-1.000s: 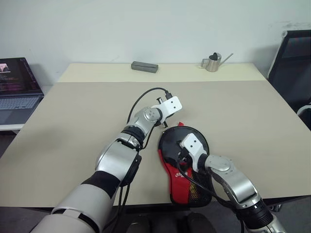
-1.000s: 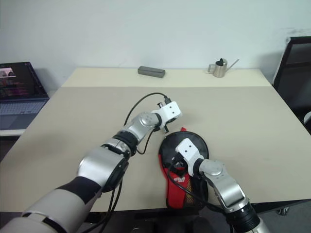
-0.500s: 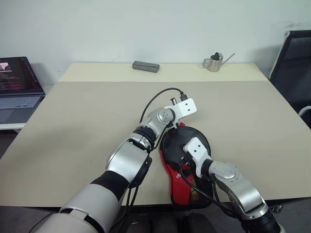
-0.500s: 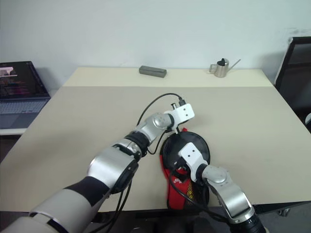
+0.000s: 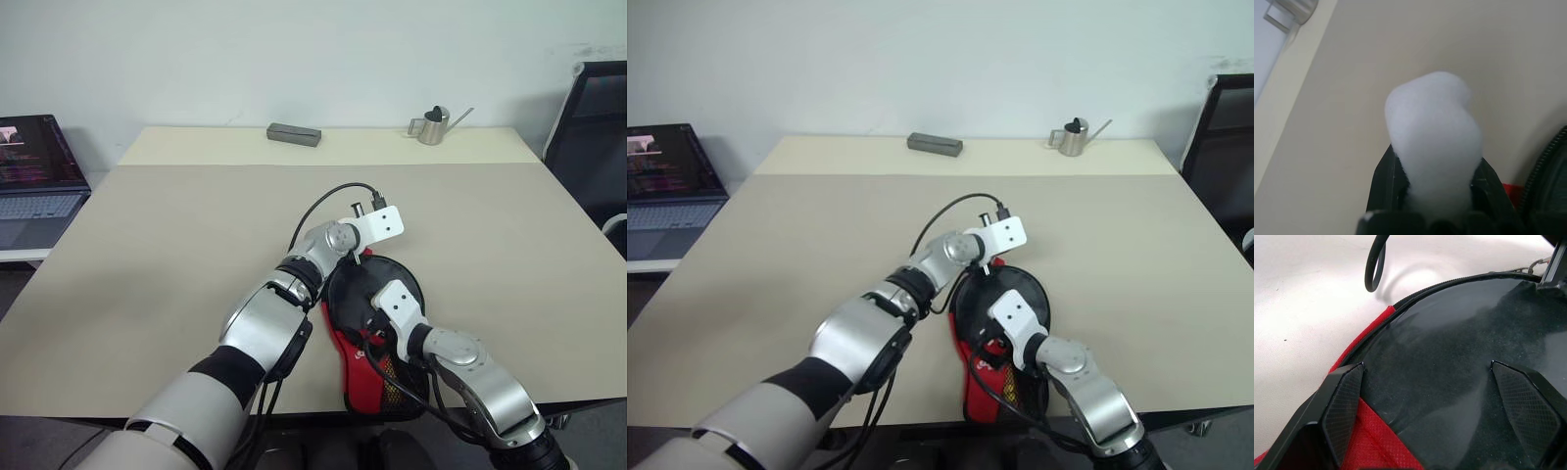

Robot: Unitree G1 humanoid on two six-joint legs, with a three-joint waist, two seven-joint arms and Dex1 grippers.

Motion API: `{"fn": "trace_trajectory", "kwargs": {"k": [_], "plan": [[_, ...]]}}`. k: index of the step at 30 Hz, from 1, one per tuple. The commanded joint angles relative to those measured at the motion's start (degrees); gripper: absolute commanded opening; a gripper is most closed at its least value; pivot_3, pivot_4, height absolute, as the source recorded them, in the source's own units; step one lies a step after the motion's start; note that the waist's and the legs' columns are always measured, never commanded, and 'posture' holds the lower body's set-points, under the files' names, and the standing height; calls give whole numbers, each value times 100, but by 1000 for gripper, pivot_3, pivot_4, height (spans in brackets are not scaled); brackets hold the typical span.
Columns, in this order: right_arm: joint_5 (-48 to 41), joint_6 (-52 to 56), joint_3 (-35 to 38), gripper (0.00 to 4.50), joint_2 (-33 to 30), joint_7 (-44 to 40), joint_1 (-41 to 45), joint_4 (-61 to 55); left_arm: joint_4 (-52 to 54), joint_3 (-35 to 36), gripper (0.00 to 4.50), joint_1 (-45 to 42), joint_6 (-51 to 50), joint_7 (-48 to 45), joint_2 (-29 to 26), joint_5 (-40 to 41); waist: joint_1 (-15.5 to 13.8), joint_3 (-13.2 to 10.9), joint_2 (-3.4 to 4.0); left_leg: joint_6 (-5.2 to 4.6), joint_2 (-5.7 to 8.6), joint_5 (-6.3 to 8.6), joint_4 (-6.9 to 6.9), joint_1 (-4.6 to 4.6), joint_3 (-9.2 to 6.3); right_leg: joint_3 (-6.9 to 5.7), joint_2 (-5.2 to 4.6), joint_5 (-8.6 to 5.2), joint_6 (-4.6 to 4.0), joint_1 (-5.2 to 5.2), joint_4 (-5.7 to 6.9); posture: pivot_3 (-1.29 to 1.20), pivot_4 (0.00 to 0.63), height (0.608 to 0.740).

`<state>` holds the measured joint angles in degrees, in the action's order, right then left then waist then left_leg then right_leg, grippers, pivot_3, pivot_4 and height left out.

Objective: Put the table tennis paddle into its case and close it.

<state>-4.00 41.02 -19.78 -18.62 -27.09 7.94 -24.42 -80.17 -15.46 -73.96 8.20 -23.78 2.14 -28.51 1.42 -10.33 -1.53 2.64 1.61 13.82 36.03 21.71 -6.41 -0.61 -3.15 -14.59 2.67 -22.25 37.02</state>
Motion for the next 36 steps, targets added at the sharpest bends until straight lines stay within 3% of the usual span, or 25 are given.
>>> {"fn": "trace_trajectory", "kwargs": {"k": [1, 8, 19, 30, 36], "plan": [[62, 421, -204, 4500, -107, 18, -266, 512, 86, -4, 484, -40, 26, -120, 68, 21, 1, 0, 0, 0, 0, 0, 0, 0, 0, 0, 0, 0, 0, 0, 0, 0, 150, 740], [61, 395, -202, 4500, -93, 31, -263, 524, 91, -23, 484, 168, 29, -313, 67, 23, 4, 5, 4, 0, 0, 0, 0, -2, 1, 1, 0, 0, 0, 0, 2, 0, 150, 740], [72, 350, -213, 4500, -8, 23, -84, 701, 125, 97, 4247, 196, 86, -604, 12, 208, 10, 86, 3, -1, -2, 1, 0, -21, 1, 1, 1, 0, 0, 17, 5, 0, 150, 740], [85, 166, -221, 4500, 25, -75, 250, 1097, 308, 777, 4247, -74, 385, -1346, -323, 956, 34, 94, 4, -2, -5, 2, 2, -37, 5, 4, 3, 0, 0, 29, 8, 0, 150, 740], [83, -11, -197, 4500, 28, -176, 482, 1408, 528, 1323, 4247, -256, 466, -1736, -1066, 1558, 89, 94, 5, -2, -16, 2, -1, -52, 11, 9, 9, 0, 0, 29, 20, 0, 150, 740]]}}
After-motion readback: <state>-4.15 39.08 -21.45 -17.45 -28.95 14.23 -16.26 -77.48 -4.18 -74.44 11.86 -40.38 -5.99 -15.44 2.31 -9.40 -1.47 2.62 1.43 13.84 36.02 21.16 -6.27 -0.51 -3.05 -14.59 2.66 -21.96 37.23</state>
